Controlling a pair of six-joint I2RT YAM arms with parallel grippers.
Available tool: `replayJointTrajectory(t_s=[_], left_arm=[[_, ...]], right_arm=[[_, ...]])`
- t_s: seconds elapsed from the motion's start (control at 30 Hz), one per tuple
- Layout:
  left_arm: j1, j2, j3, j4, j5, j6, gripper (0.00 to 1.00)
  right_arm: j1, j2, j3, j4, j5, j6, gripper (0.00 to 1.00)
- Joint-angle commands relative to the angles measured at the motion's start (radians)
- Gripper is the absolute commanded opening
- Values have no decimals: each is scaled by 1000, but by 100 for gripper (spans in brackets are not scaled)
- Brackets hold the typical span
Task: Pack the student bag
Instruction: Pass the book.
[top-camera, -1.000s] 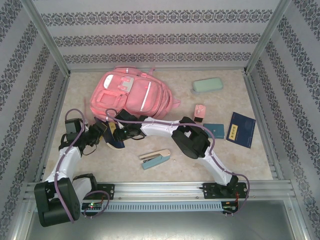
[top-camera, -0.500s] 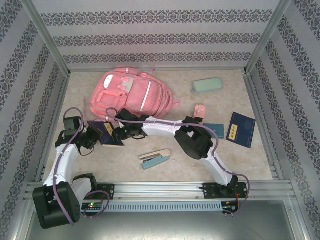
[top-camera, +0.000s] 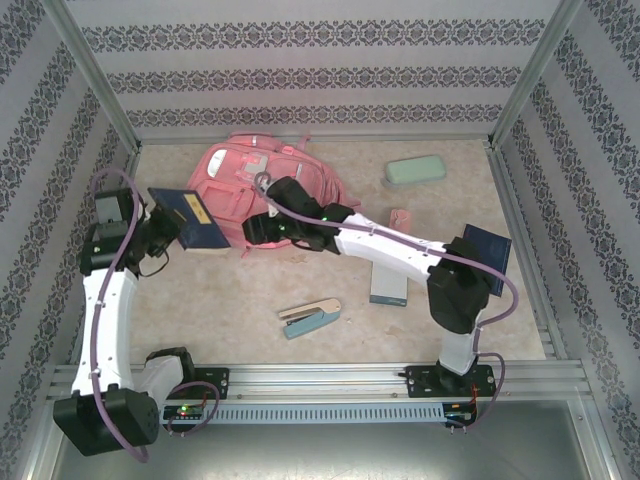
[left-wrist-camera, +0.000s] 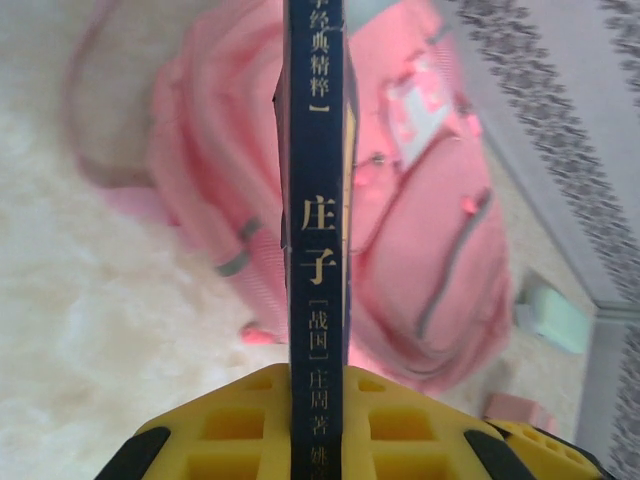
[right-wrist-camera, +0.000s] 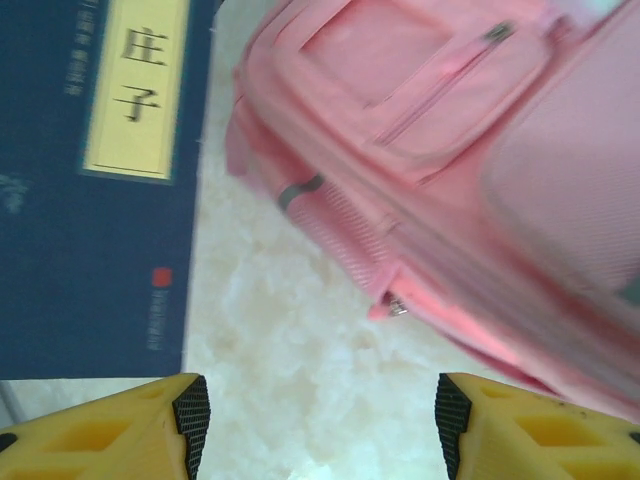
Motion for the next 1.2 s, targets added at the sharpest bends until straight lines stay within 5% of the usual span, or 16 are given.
replayJointTrajectory(t_s=[0.0,0.33,0.47,0.9,1.17], left_arm=[[-52,44,55,105,168,-12,0],[-263,177,95,377,309,-71,0],[-312,218,90,506,359,-123,0],[-389,319,106,696,535,-194,0],[-402,344,105,744,549,-217,0]], right_arm=[[-43,-52,-48,17,11,30,63],[-217,-224,-220,165,-155,193,67],[-274,-284,-297,258,-244,256,76],[-391,-222,-341,504,-582,471,74],[-424,-161,-380,730,-672,640,70]])
